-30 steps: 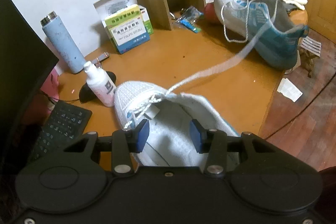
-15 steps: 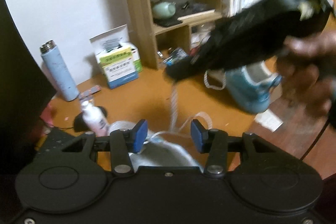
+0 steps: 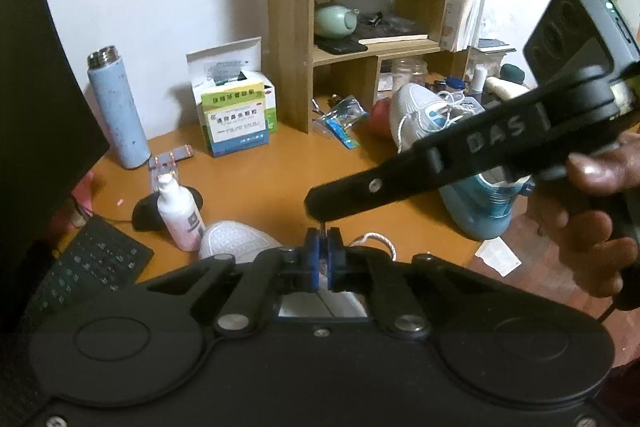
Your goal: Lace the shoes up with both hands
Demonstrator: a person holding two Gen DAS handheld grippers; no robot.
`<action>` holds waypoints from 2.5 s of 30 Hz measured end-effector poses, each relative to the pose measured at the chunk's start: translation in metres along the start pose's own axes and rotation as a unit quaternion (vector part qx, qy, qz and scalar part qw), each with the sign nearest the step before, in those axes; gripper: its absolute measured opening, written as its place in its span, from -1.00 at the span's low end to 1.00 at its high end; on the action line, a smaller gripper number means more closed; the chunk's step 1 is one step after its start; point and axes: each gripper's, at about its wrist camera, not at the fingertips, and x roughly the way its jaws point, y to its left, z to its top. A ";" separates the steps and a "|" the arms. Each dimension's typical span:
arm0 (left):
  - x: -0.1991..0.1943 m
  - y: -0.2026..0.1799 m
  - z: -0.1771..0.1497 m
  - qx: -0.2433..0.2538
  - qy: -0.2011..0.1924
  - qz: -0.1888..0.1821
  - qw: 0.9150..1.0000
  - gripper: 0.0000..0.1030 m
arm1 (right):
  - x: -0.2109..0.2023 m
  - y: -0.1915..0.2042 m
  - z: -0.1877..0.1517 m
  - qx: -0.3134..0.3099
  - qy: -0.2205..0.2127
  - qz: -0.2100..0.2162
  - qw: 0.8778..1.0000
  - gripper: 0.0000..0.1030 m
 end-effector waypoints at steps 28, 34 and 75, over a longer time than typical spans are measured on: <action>-0.008 0.044 -0.005 -0.160 0.000 -0.049 0.986 -0.58 | 0.051 0.061 -0.059 -0.434 0.051 -0.117 0.892 -0.93; -0.006 0.049 -0.005 -0.170 -0.007 -0.054 0.984 -0.99 | 0.052 0.060 -0.060 -0.445 0.056 -0.123 0.885 -0.93; -0.012 0.063 -0.035 -0.162 0.032 0.008 0.986 -0.48 | 0.079 0.058 -0.057 -0.414 0.111 -0.136 0.893 -0.94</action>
